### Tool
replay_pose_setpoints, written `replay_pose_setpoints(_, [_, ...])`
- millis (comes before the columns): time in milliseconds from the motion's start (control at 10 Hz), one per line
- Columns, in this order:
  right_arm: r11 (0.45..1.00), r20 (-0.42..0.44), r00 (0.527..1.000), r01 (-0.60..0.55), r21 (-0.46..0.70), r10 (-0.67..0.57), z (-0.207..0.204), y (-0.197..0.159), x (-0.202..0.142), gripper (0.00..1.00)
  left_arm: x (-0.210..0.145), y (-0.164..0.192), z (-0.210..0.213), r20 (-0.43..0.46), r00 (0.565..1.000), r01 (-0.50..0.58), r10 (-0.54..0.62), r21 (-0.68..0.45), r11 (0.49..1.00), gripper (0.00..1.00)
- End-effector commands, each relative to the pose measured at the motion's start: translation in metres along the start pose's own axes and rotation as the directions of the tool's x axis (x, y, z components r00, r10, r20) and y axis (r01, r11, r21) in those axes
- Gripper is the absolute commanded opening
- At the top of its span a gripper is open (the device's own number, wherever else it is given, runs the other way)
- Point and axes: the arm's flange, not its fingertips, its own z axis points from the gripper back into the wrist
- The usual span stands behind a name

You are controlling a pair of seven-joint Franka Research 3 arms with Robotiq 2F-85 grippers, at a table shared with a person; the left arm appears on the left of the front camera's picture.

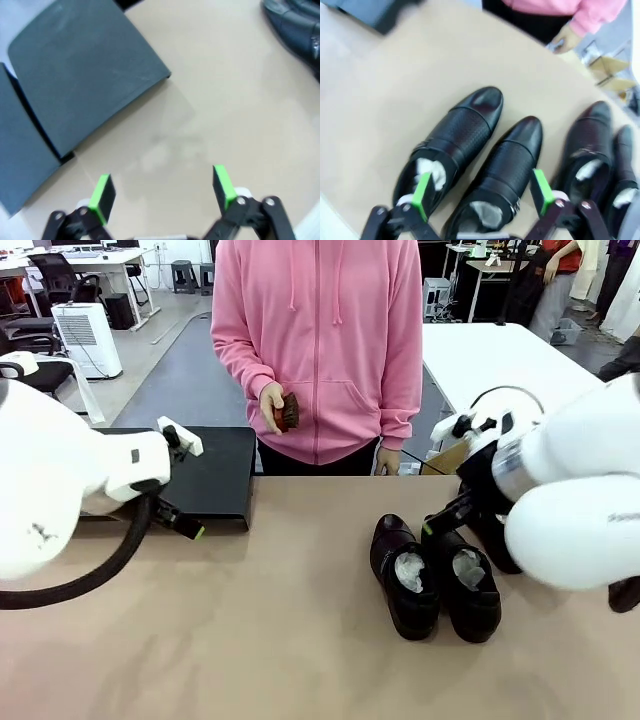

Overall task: Organize the shoes by placing them on the stand.
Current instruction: Pick up one Shoe and place it in the middle of the table.

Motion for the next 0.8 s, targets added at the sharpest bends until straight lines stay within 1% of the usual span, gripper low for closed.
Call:
replay_pose_setpoints(0, [0.992,0.054,0.997,0.048,0.114,-0.054,0.053,-0.038,-0.027,1.0,-0.005,0.037,0.052,0.018,0.999,-0.045,0.048,-0.134,0.99,1.0])
replay_pose_setpoints(100, [0.986,0.046,0.996,0.063,0.156,-0.071,0.075,-0.057,-0.041,1.0,-0.006,0.054,0.075,0.058,0.994,-0.077,0.088,-0.168,0.983,1.0])
replay_pose_setpoints(200, [0.982,0.061,0.995,0.061,0.179,-0.073,0.096,-0.069,-0.055,1.0,-0.01,0.066,0.092,0.085,0.989,-0.107,0.121,-0.153,0.982,1.0])
replay_pose_setpoints(300, [0.983,0.075,0.995,0.056,0.176,-0.07,0.115,-0.077,-0.069,1.0,-0.014,0.072,0.106,0.108,0.984,-0.121,0.14,-0.167,0.978,1.0])
replay_pose_setpoints(500, [0.977,0.118,0.988,0.071,0.203,-0.096,0.14,-0.088,-0.093,1.0,-0.018,0.076,0.121,0.129,0.981,-0.117,0.147,-0.21,0.971,1.0])
replay_pose_setpoints(600, [0.971,0.133,0.985,0.074,0.229,-0.107,0.144,-0.091,-0.099,1.0,-0.019,0.077,0.121,0.122,0.982,-0.117,0.147,-0.224,0.968,1.0])
replay_pose_setpoints(700, [0.964,0.144,0.983,0.077,0.253,-0.117,0.144,-0.093,-0.103,1.0,-0.017,0.079,0.118,0.108,0.979,-0.146,0.173,-0.226,0.963,1.0])
